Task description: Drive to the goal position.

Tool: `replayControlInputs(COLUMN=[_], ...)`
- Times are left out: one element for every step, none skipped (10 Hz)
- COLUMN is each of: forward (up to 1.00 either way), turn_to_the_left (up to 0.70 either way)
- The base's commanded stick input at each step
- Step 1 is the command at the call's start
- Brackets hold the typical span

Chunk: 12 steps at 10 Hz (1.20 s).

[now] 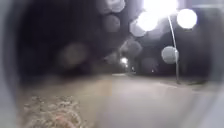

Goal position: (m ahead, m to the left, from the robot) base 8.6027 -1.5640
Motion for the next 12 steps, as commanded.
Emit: replayControlInputs(forward=[1.0, 1.0, 1.0, 1.0, 1.0, 1.0, 1.0, 1.0, 1.0, 1.0, 1.0, 1.0], turn_to_the_left=[0.0, 0.0, 0.0, 0.0, 0.0, 0.0, 0.0, 0.0, 0.0, 0.0, 0.0, 0.0])
